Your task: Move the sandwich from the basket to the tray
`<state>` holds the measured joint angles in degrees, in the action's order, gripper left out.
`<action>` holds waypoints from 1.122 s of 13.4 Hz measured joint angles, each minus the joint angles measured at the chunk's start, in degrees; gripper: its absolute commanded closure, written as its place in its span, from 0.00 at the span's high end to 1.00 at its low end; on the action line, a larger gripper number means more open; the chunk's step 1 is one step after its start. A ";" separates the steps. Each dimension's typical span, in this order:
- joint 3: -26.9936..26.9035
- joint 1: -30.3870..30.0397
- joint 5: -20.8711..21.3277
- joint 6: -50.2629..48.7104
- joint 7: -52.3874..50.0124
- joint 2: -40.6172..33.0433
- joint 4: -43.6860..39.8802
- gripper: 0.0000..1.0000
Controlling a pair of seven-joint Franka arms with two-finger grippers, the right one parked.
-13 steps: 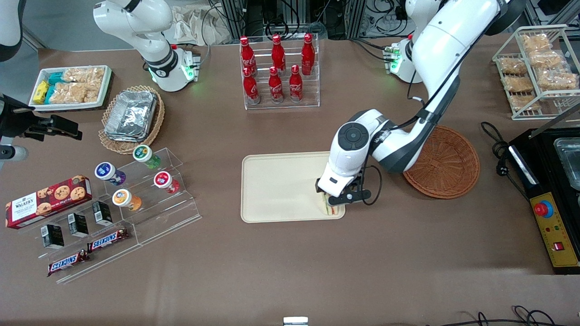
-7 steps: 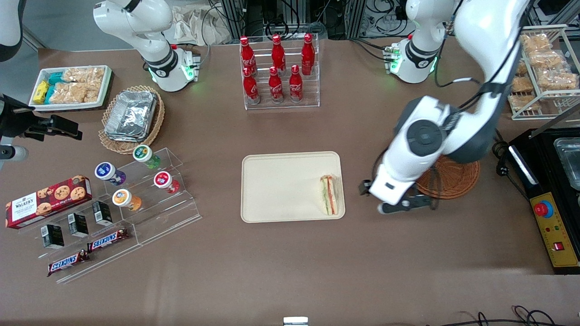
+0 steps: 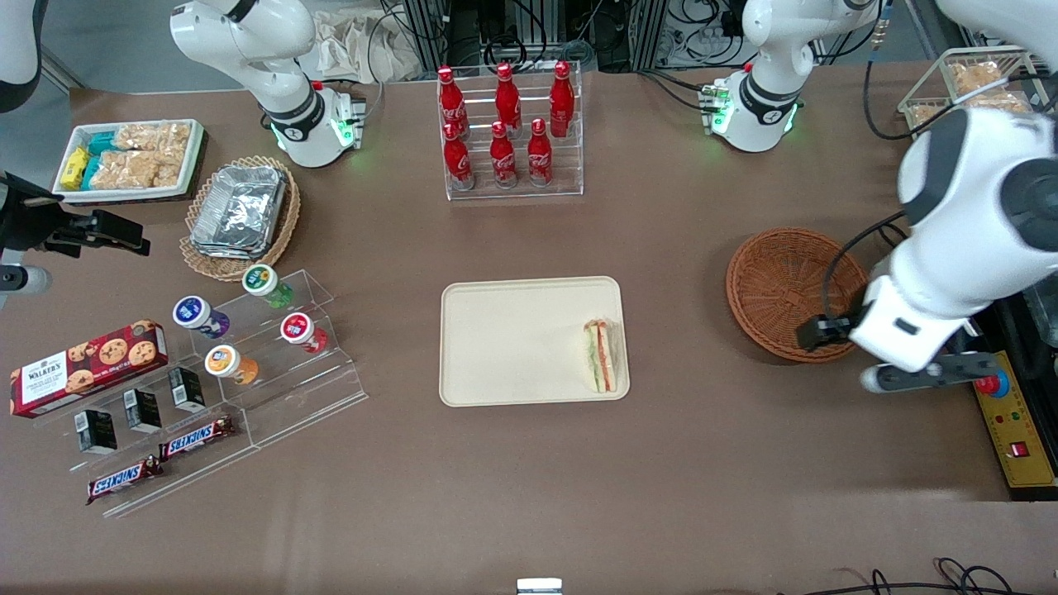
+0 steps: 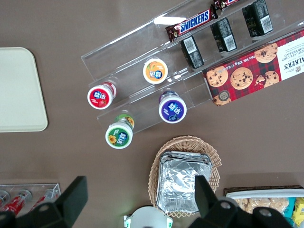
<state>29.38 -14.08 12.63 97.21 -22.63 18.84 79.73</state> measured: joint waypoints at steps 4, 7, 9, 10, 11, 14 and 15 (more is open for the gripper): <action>-0.12 -3.61 -0.04 -1.17 0.56 -1.11 -1.98 0.99; -1.04 -5.40 -2.01 -3.19 1.11 -3.02 -2.22 0.99; -10.50 1.24 -5.30 -4.12 4.03 -5.42 -2.29 0.99; -17.98 6.55 -8.07 -4.73 7.33 -6.52 -2.47 0.99; -25.09 11.25 -10.72 -4.98 10.62 -7.36 -2.75 0.99; -35.53 18.74 -13.04 -5.12 15.57 -8.83 -2.95 0.99; -35.77 19.46 -13.18 -5.16 15.88 -9.25 -2.95 0.99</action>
<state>-6.39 5.38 -0.55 92.05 -6.76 9.60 76.78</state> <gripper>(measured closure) 0.004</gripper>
